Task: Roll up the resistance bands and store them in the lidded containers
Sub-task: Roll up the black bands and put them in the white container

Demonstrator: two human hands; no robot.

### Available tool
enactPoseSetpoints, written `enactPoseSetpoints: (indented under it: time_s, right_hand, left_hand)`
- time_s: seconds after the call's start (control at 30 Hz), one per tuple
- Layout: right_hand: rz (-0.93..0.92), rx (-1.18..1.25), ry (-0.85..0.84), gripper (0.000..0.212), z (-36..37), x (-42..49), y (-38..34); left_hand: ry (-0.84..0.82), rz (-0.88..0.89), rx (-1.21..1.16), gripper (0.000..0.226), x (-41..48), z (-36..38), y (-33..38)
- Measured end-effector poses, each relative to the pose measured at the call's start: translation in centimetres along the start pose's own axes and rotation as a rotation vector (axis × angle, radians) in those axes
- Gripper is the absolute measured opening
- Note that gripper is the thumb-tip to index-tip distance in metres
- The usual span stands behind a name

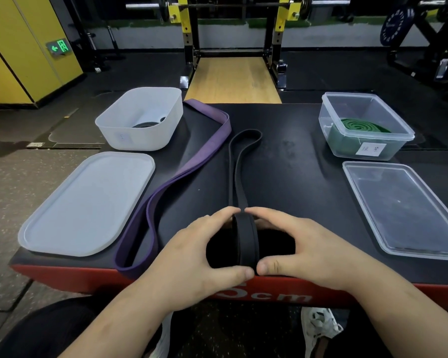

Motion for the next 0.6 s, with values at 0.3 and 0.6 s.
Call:
enactPoseSetpoints:
  time_s: [0.3,0.6]
  right_hand:
    - [-0.05,0.082,0.006,0.086,0.2,0.0,-1.0]
    - [-0.009,-0.055,0.054,0.042,-1.0,0.4,-0.6]
  left_hand:
    - [0.029,0.036,-0.104,0.086,-0.2,-0.1,0.3]
    - [-0.02,0.042,-0.094,0.075,-0.2,-0.3,0.6]
Point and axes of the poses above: each hand's wrist, its own x-axis towards the middle knuckle, its own z-axis out of the palm, y = z × x, the point moved 6 cm from there along x, towards the middle knuckle, and after that the axes turned 5 degrees about -y, right-handed, at the moved point
